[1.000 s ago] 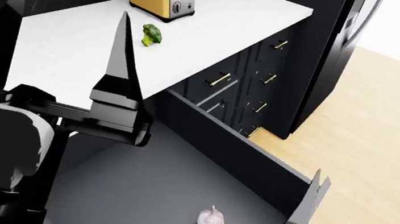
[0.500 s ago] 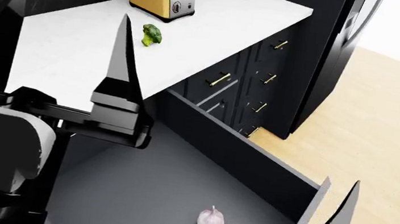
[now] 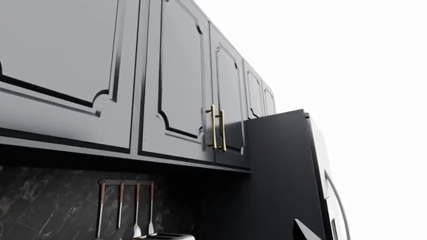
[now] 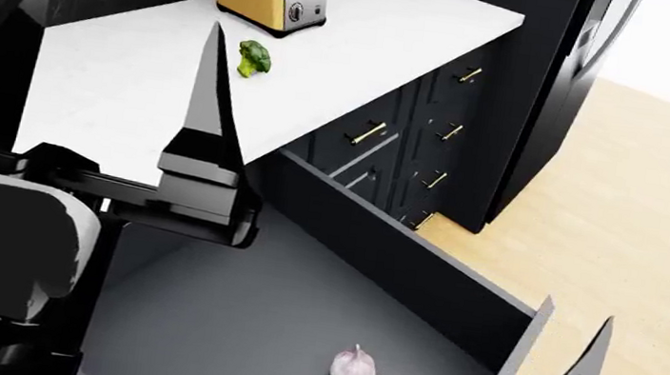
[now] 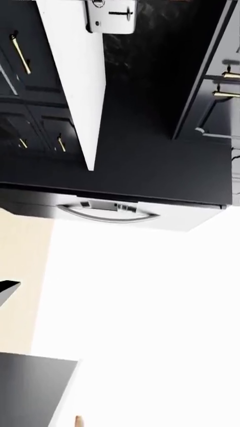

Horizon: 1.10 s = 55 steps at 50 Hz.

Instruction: Close the right drawer.

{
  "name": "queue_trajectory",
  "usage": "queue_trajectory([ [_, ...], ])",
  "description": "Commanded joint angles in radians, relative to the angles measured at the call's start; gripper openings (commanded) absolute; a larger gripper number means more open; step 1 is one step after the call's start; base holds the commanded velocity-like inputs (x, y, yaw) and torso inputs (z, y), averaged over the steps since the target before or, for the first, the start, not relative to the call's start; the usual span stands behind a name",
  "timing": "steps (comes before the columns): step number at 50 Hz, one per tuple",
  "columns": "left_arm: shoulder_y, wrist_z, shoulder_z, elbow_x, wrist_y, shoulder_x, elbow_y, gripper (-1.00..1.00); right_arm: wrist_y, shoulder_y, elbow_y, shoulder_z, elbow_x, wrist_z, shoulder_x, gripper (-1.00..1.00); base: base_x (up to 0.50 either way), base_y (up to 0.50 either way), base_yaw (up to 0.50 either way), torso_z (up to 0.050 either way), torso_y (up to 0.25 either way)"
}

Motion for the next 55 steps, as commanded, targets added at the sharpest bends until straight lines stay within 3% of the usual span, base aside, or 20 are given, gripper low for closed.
queue_trajectory([
  [1, -0.003, -0.002, 0.006, 0.002, 0.001, 0.001, -0.001, 1.00, -0.032, -0.018, 0.072, 0.023, 0.050, 0.027, 0.023, 1.00, 0.00, 0.00, 0.00, 0.000, 0.000],
  [55, 0.001, -0.005, 0.034, 0.017, 0.014, 0.001, -0.009, 1.00, -0.220, -0.049, 0.416, 0.059, 0.204, 0.075, 0.073, 1.00, 0.00, 0.00, 0.00, 0.000, 0.000],
])
